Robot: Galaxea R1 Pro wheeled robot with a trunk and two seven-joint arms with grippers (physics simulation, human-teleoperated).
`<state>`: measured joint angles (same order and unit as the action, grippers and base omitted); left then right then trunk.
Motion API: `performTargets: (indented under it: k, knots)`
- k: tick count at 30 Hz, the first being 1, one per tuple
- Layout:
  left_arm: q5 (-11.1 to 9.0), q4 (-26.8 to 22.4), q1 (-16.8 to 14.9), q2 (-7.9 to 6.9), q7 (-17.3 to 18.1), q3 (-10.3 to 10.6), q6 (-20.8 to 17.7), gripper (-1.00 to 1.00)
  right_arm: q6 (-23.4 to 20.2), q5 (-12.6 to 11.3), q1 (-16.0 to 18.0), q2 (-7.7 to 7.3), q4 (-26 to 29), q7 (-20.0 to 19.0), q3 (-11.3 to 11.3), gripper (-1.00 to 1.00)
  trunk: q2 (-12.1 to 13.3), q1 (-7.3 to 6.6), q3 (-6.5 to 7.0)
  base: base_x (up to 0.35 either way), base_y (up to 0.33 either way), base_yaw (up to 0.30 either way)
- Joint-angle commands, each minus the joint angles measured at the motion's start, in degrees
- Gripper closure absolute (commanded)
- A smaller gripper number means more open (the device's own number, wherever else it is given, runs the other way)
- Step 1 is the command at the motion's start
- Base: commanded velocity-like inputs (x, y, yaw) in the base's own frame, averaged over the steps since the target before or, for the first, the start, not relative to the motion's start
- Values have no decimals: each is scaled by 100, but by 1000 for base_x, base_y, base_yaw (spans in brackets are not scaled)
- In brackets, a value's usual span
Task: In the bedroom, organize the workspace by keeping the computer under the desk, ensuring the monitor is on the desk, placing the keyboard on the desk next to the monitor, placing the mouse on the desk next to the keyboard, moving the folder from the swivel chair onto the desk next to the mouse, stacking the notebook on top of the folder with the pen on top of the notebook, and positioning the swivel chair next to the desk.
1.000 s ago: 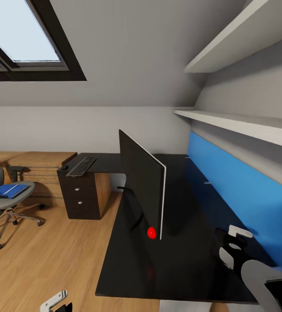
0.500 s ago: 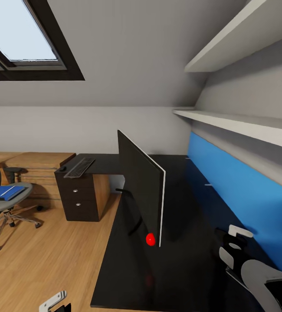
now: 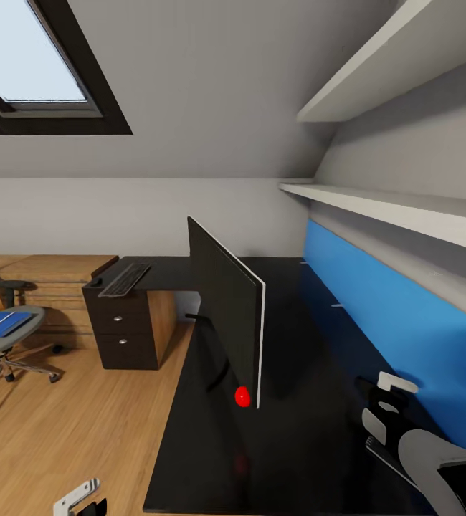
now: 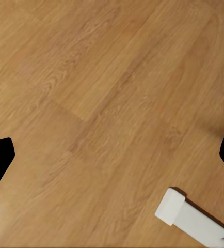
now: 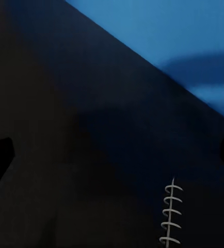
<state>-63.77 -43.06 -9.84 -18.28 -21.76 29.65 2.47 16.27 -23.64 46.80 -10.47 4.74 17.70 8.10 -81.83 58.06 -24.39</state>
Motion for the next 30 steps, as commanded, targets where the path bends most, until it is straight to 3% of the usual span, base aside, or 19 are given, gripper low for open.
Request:
performTargets:
  k: [1,13,17,19,22,24,30]
  knots:
    - [-47,-9,-7,-20,-40,21,26,-100,15,-50,4,0,-3,15,50,-100,-4,0,-6,0,0,-10]
    - [-47,-9,-8,-58,-39,-103,26,-100,-16,-63,4,-12,7,6,37,-100,-4,0,-5,0,0,-2]
    - [-47,-9,-7,-61,-40,-107,26,-100,-176,-73,4,-30,20,6,29,-100,-4,0,-5,0,0,0]
    - [-47,-9,-8,-61,-39,-108,26,-100,-490,-73,14,-68,66,6,23,-100,-4,0,-5,0,0,0]
    - [-47,-9,-6,-60,-39,-108,26,-100,-840,-77,43,-190,184,6,19,-100,-4,0,-5,0,0,0]
    - [-41,-11,-6,-55,-35,-108,26,-100,-1272,-127,156,-412,336,4,17,-100,-4,0,-5,0,0,0]
    - [-32,-21,-8,-68,-24,-115,26,-100,-1501,-500,264,-561,366,-2,16,-100,-4,0,-5,0,0,0]
